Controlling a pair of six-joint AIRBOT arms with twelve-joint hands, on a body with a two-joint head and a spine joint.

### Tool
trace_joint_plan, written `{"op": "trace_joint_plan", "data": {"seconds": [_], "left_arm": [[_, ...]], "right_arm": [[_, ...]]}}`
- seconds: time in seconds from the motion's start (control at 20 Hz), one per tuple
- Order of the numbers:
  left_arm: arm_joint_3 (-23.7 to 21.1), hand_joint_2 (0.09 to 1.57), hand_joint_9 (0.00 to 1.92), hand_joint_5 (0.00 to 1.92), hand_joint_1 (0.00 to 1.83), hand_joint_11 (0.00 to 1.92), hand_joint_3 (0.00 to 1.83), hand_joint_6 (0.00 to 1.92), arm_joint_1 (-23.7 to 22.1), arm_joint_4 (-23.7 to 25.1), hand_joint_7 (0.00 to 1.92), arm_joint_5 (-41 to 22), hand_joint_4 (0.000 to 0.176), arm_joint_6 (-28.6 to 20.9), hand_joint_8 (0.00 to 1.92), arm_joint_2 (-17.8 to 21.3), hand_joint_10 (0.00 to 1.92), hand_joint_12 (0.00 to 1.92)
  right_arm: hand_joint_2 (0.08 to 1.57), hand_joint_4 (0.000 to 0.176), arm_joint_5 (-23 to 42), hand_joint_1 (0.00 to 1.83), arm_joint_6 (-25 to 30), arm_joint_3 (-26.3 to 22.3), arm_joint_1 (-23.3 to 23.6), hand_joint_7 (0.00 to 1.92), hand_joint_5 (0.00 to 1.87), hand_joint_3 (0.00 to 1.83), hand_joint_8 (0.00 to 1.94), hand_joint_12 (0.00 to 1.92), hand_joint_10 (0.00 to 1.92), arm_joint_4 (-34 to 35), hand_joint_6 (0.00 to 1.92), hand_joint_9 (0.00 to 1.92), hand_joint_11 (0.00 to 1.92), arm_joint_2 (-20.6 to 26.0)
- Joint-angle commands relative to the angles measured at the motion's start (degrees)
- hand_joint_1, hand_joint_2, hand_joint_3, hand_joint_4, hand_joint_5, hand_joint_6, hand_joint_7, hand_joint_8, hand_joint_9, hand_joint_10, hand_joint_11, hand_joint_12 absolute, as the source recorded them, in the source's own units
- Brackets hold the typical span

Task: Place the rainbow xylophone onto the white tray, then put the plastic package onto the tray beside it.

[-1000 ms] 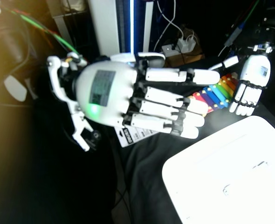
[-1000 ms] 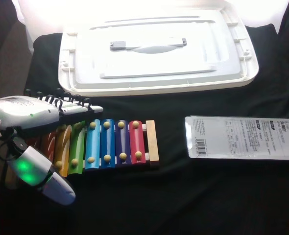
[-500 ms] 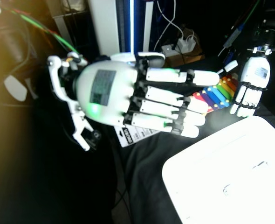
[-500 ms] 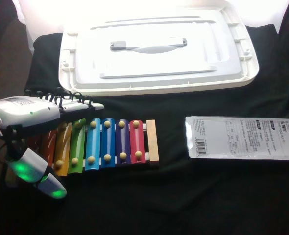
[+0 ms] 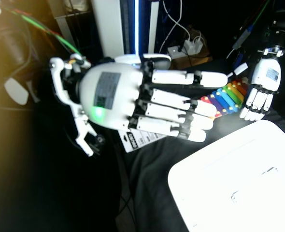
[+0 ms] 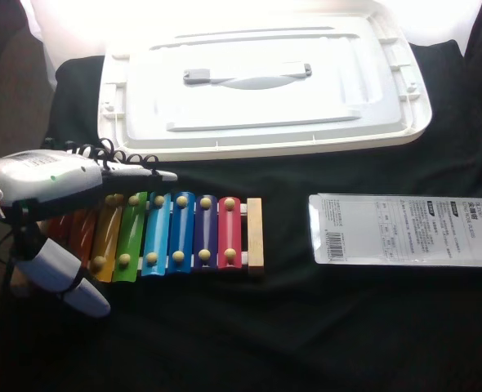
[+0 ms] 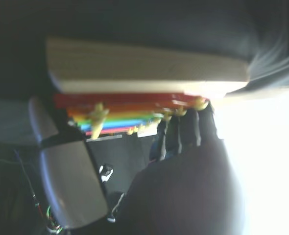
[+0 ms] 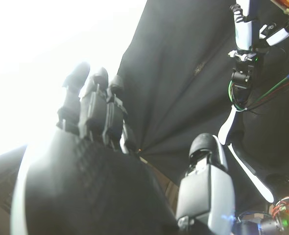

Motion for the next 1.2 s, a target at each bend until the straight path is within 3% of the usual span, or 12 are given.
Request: {"op": "trace_joint_plan", "data": {"seconds": [0.0,0.1,0.2,0.25,0.35,0.4,0.5,0.65,0.9,1.0,1.1,1.15], "left_arm": [[0.00,1.04,0.62,0.39,1.36,0.24,0.00,0.01,0.78,1.56,0.53,1.52,0.022,0.70,0.01,-1.12,0.03,1.02],[-0.09,1.06,0.74,0.49,1.41,0.35,0.00,0.01,0.93,1.55,0.64,1.40,0.008,0.67,0.02,-1.08,0.06,1.10],[-0.19,1.08,0.78,0.55,1.43,0.38,0.00,0.01,1.01,1.55,0.68,1.31,0.000,0.64,0.02,-1.01,0.10,1.16],[-0.21,1.08,0.78,0.56,1.41,0.39,0.00,0.02,1.02,1.55,0.69,1.25,0.000,0.64,0.02,-1.01,0.10,1.16],[-0.32,1.08,0.64,0.56,1.38,0.37,0.00,0.00,1.02,1.56,0.69,1.24,0.000,0.64,0.01,-0.89,0.37,1.18],[-0.41,1.10,0.57,0.57,1.35,0.36,0.00,0.00,1.03,1.56,0.68,1.17,0.000,0.64,0.00,-0.80,0.53,1.19],[-0.53,1.10,0.52,0.59,1.33,0.38,0.00,0.01,1.11,1.50,0.69,0.74,0.000,0.60,0.01,-0.53,0.68,1.16],[-0.60,1.07,0.57,0.61,1.31,0.40,0.00,0.01,1.34,0.21,0.72,-0.73,0.000,0.56,0.01,-0.02,0.60,1.10],[-1.22,1.10,0.71,0.66,1.22,0.52,0.00,0.01,1.38,-2.48,0.75,-4.37,0.000,0.55,0.01,1.43,0.45,1.02],[-1.87,1.12,0.69,0.66,1.19,0.46,0.00,0.01,1.41,-2.95,0.73,-5.76,0.005,0.55,0.00,2.20,0.43,1.03],[-2.29,1.09,0.67,0.69,1.21,0.42,0.00,0.02,1.41,-3.47,0.76,-7.12,0.005,0.55,0.02,2.84,0.42,1.02],[-2.40,1.09,0.68,0.69,1.21,0.43,0.00,0.02,1.41,-4.06,0.77,-7.89,0.006,0.68,0.02,3.20,0.39,0.98]], "right_arm": [[1.00,0.090,6.32,0.29,0.44,-0.07,0.47,0.35,0.00,0.00,0.00,0.69,0.00,2.63,0.00,0.33,0.00,-0.08],[1.01,0.080,6.32,0.30,0.44,-0.08,0.47,0.36,0.00,0.00,0.00,0.69,0.00,2.62,0.00,0.32,0.00,-0.08],[1.01,0.095,6.32,0.29,0.44,-0.09,0.47,0.34,0.00,0.00,0.00,0.70,0.00,2.57,0.00,0.32,0.00,-0.08],[1.01,0.085,6.32,0.29,0.44,-0.09,0.47,0.35,0.00,0.00,0.00,0.70,0.00,2.57,0.00,0.32,0.00,-0.08],[1.01,0.080,6.32,0.28,0.44,-0.08,0.47,0.35,0.00,0.00,0.00,0.70,0.00,2.57,0.00,0.32,0.00,-0.08],[1.01,0.097,6.32,0.28,0.44,-0.08,0.47,0.35,0.01,0.00,0.00,0.72,0.00,2.57,0.00,0.33,0.00,-0.08],[1.01,0.099,6.33,0.28,0.44,-0.08,0.47,0.35,0.00,0.00,0.00,0.70,0.00,2.57,0.00,0.33,0.00,-0.08],[1.00,0.099,6.35,0.29,0.44,-0.09,0.47,0.35,0.00,0.00,0.00,0.71,0.00,2.57,0.00,0.33,0.00,-0.08],[0.99,0.083,6.39,0.30,0.44,-0.09,0.47,0.36,0.00,0.00,0.00,0.69,0.00,2.57,0.00,0.34,0.00,-0.09],[1.00,0.073,6.39,0.29,0.43,-0.08,0.47,0.35,0.00,0.00,0.00,0.69,0.00,2.57,0.00,0.34,0.00,-0.09],[0.98,0.088,6.39,0.31,0.43,-0.06,0.47,0.35,0.00,0.00,0.00,0.69,0.00,2.57,0.00,0.34,0.00,-0.09],[0.99,0.077,6.39,0.30,0.43,-0.05,0.47,0.35,0.00,0.00,0.00,0.68,0.00,2.57,0.00,0.34,0.00,-0.09]]}}
